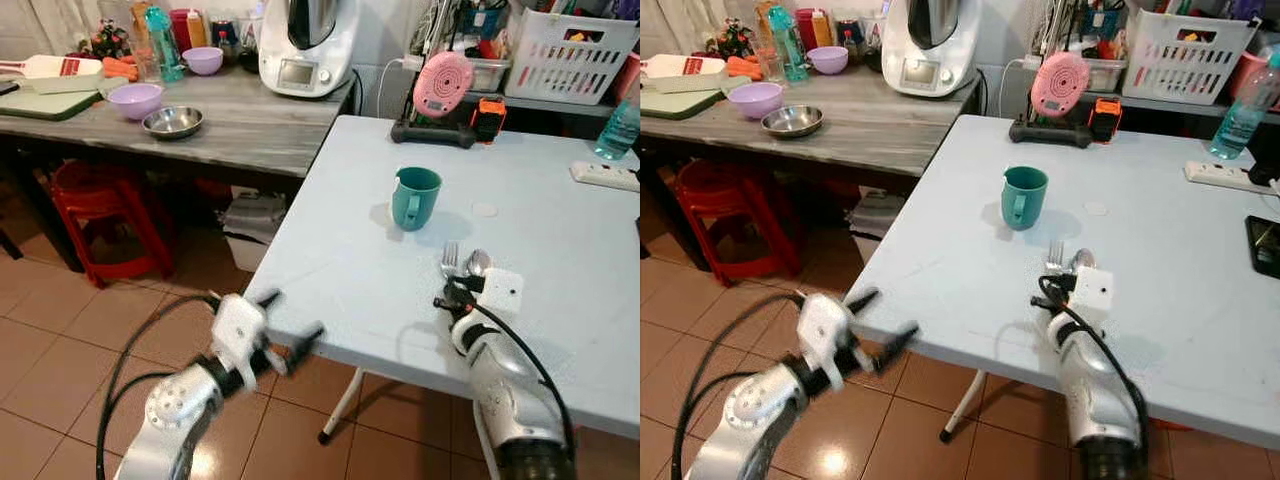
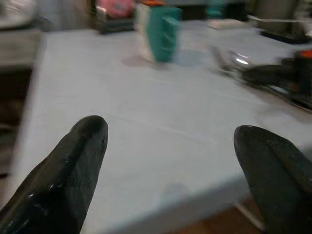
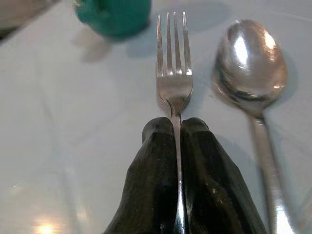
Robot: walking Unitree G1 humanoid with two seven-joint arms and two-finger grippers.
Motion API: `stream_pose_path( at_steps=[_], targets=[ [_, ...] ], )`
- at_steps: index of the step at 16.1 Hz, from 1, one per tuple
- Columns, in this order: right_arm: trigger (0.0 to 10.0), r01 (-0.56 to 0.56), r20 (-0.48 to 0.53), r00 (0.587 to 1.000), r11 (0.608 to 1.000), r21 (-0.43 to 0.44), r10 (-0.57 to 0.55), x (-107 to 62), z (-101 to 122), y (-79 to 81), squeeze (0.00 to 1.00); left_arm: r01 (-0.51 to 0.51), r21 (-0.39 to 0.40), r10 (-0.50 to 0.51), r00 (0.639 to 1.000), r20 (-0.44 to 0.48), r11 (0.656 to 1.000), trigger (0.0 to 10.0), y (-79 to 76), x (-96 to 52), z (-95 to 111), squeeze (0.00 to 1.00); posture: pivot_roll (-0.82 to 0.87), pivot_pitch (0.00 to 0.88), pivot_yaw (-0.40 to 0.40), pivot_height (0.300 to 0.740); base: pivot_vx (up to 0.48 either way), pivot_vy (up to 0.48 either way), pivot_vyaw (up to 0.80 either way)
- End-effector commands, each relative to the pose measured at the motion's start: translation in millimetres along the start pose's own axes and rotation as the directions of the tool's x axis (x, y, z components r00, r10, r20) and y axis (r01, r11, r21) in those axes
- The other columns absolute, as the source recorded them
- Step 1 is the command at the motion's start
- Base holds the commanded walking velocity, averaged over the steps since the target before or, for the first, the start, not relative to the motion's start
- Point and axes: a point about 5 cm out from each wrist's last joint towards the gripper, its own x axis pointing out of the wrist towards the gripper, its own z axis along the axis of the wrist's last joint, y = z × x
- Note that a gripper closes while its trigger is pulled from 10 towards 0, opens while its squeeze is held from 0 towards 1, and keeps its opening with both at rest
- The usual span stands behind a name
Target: Setting the table
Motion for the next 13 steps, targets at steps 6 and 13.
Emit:
stream_pose_path(
  at_steps=[6, 13],
  targets=[
    [10.0, 0.026, 0.274, 0.961, 1.0, -0.005, -0.024, -26.0, 44.4, 9.9, 0.0, -0.332, -0.035, 0.333, 0.943, 0.007, 0.943, 10.0, 39.1, 3.7, 2.6, 0.0, 0.02, 0.0, -0.004, 0.74, 0.0, 0.0, 0.0],
    [10.0, 0.033, 0.291, 0.957, 0.999, -0.041, -0.019, -37.9, 42.4, 14.5, 0.0, -0.348, -0.146, 0.352, 0.936, 0.006, 0.926, 10.0, 40.5, 12.2, 2.4, 0.0, 0.0, 0.0, 0.007, 0.74, 0.0, 0.078, -0.41]
  ],
)
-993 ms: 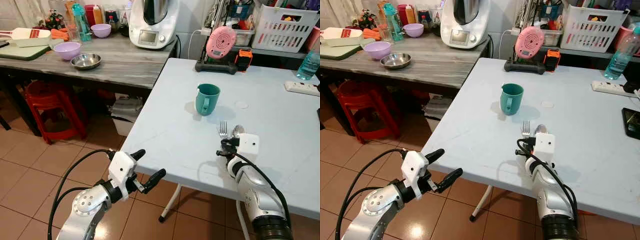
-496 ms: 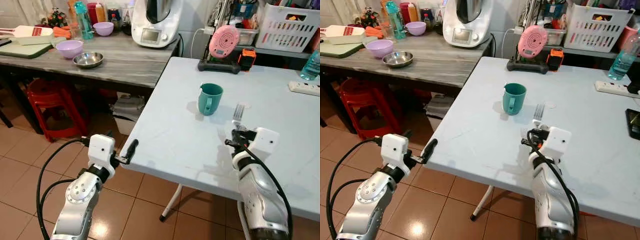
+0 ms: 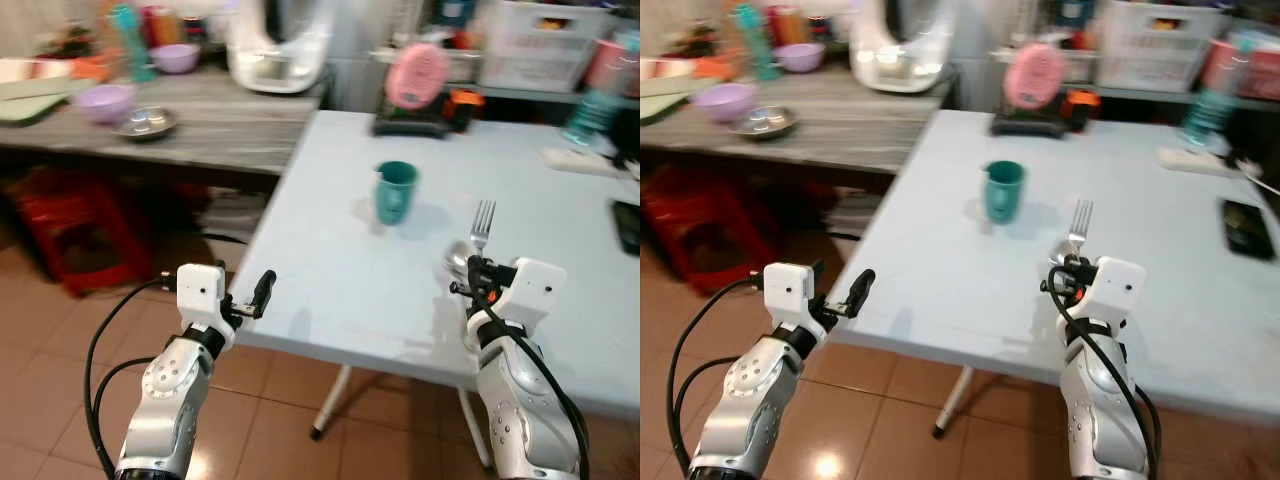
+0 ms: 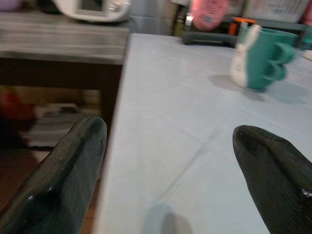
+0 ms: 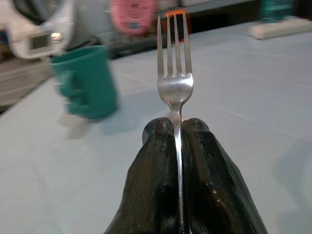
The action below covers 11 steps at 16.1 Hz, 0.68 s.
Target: Setting the table
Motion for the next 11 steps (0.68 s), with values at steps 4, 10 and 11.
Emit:
stream_pose_path(
  at_steps=[4, 10, 11],
  targets=[
    [10.0, -0.012, 0.039, 0.999, 1.0, -0.009, 0.013, 0.7, 9.5, 3.8, 0.0, 0.01, -0.01, -0.01, 1.0, -0.003, 1.0, 10.0, -0.8, 2.2, 1.6, 0.0, 0.01, 0.0, 0.004, 0.74, 0.0, 0.319, -0.25],
    [10.0, -0.014, 0.042, 0.999, 1.0, -0.015, 0.014, 2.5, 8.7, 4.8, 0.0, 0.015, -0.008, -0.015, 1.0, -0.003, 1.0, 10.0, -1.7, 2.2, 1.3, 0.0, 0.01, 0.0, 0.001, 0.74, 0.0, 0.344, 0.0],
    [10.0, -0.012, 0.043, 0.999, 1.0, -0.016, 0.013, 3.0, 8.6, 4.6, 0.0, 0.016, -0.007, -0.016, 1.0, -0.002, 1.0, 10.0, -1.6, 2.5, 1.4, 0.0, 0.01, 0.0, 0.002, 0.74, 0.0, 0.368, 0.0]
  ],
)
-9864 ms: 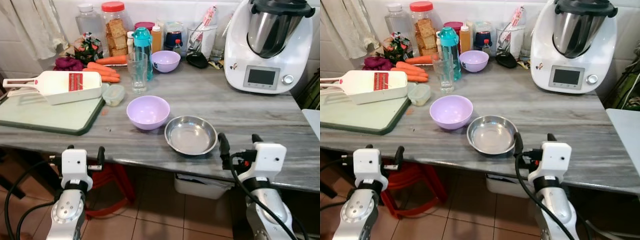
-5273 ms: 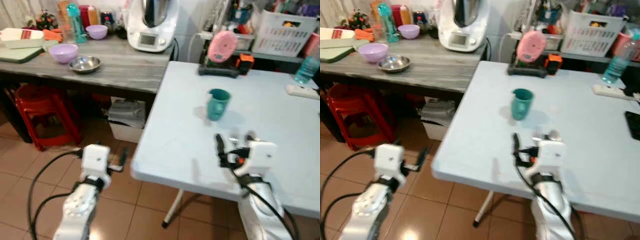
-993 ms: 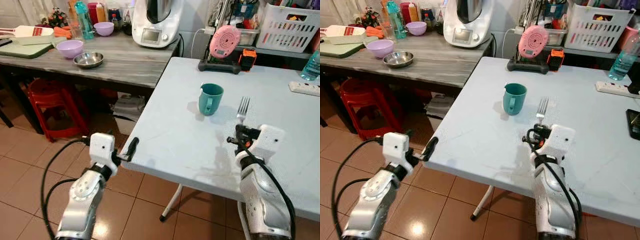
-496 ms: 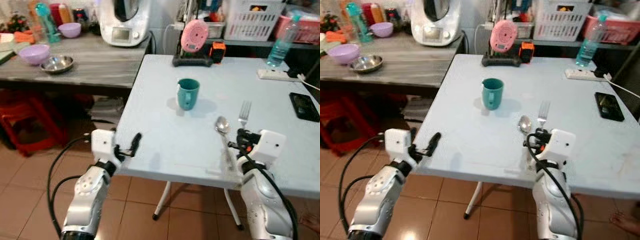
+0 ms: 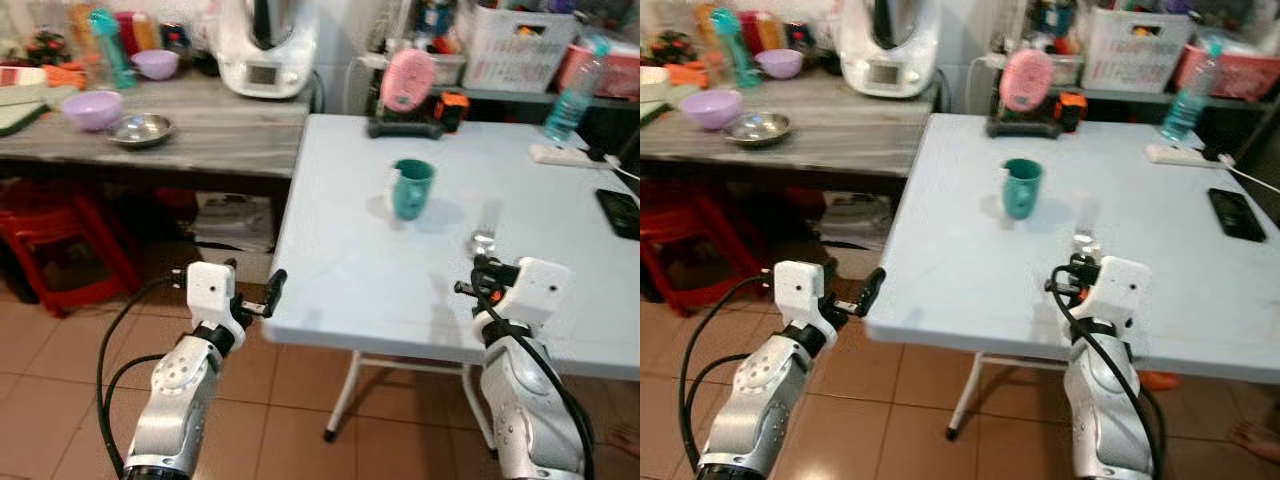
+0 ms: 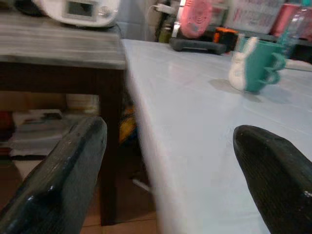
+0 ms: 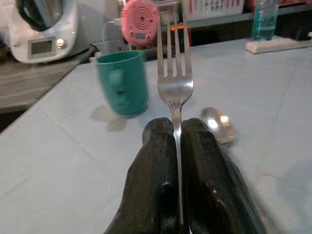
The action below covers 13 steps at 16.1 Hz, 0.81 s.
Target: Setting the table
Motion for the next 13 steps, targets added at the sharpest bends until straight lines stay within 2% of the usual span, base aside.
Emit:
stream_pose_path(
  at_steps=[1, 13],
  targets=[
    [10.0, -0.014, 0.032, 0.999, 1.0, 0.003, 0.014, 2.3, 6.5, 4.1, 0.0, -0.003, 0.005, 0.003, 1.0, 0.0, 1.0, 10.0, 2.7, 0.2, 1.5, 0.0, 0.01, 0.0, 0.002, 0.74, 0.0, 0.36, 0.0],
    [10.0, -0.004, 0.05, 0.999, 1.0, 0.006, 0.003, 6.6, 8.0, 3.9, 0.0, 0.001, 0.008, -0.001, 1.0, 0.0, 1.0, 10.0, 1.7, 1.7, 0.8, 0.0, 0.02, 0.0, 0.001, 0.74, 0.0, 0.384, 0.0]
  ],
)
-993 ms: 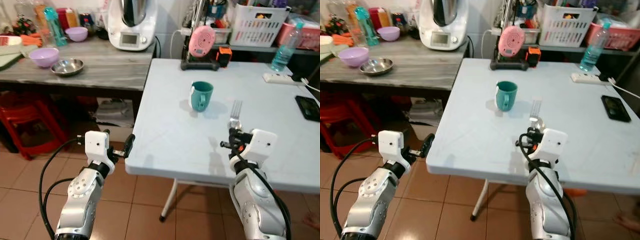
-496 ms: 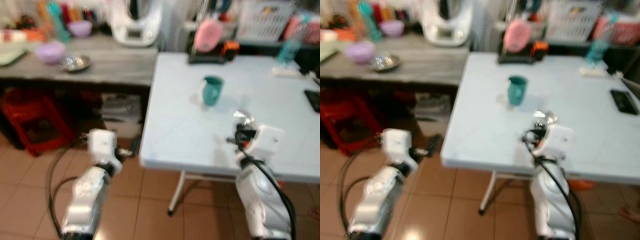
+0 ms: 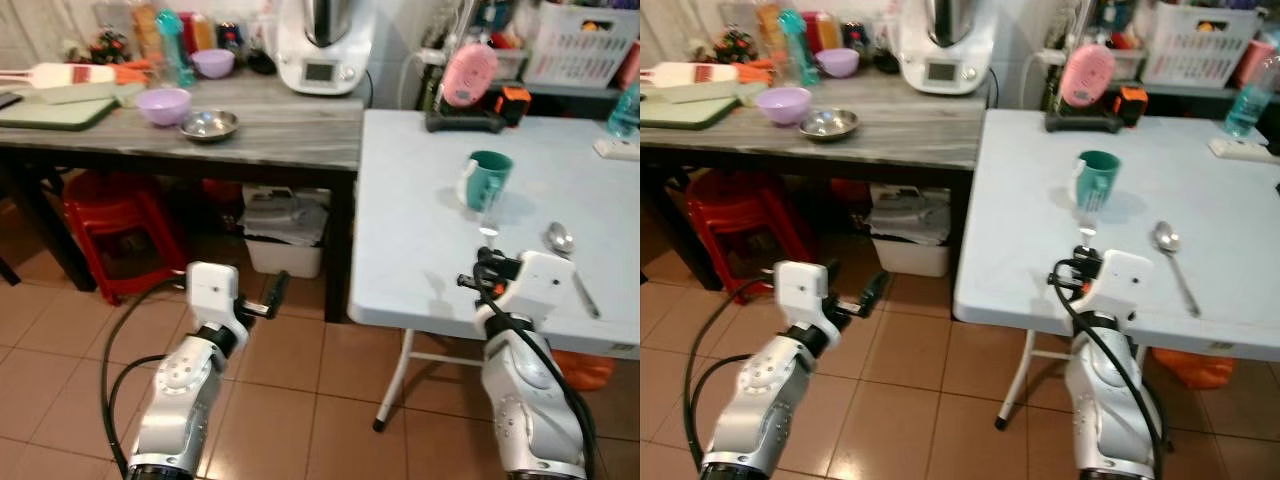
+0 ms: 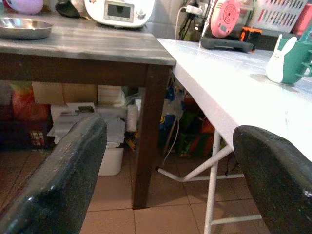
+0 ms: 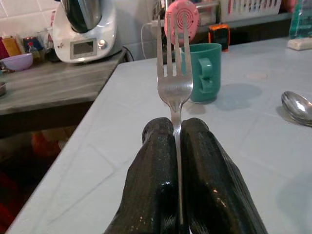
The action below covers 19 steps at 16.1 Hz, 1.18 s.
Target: Setting the table
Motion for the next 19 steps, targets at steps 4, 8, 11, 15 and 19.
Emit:
stream_pose_path(
  at_steps=[4, 8, 11, 15, 19],
  targets=[
    [10.0, -0.003, 0.016, 1.0, 1.0, 0.015, 0.003, 2.5, 2.7, 4.3, 0.0, -0.018, 0.018, 0.018, 1.0, 0.003, 1.0, 10.0, 7.5, -0.8, 2.0, 0.0, 0.02, 0.0, 0.004, 0.74, 0.0, 0.48, 0.0],
    [10.0, -0.003, 0.017, 1.0, 1.0, 0.019, 0.003, 2.2, 2.0, 5.5, 0.0, -0.017, 0.018, 0.017, 1.0, 0.003, 1.0, 10.0, 6.9, 0.3, 2.1, 0.0, 0.02, 0.0, 0.005, 0.74, 0.0, 0.48, 0.0],
    [10.0, -0.002, 0.018, 1.0, 1.0, 0.022, 0.002, 2.3, 1.7, 6.1, 0.0, -0.016, 0.018, 0.016, 1.0, 0.002, 1.0, 10.0, 6.9, 0.5, 2.0, 0.0, 0.02, 0.0, 0.007, 0.74, 0.0, 0.48, 0.0],
    [10.0, -0.003, 0.026, 1.0, 1.0, 0.017, 0.002, 3.0, 2.6, 5.9, 0.0, -0.014, 0.02, 0.014, 1.0, 0.003, 1.0, 10.0, 5.8, 1.5, 2.2, 0.0, 0.02, 0.0, 0.009, 0.74, 0.0, 0.48, 0.0],
    [10.0, -0.007, 0.029, 1.0, 1.0, 0.018, 0.007, 2.5, 2.3, 7.1, 0.0, -0.015, 0.02, 0.015, 1.0, 0.001, 1.0, 10.0, 5.6, 1.6, 2.1, 0.0, 0.02, 0.0, 0.009, 0.74, 0.0, 0.48, 0.0]
  ],
)
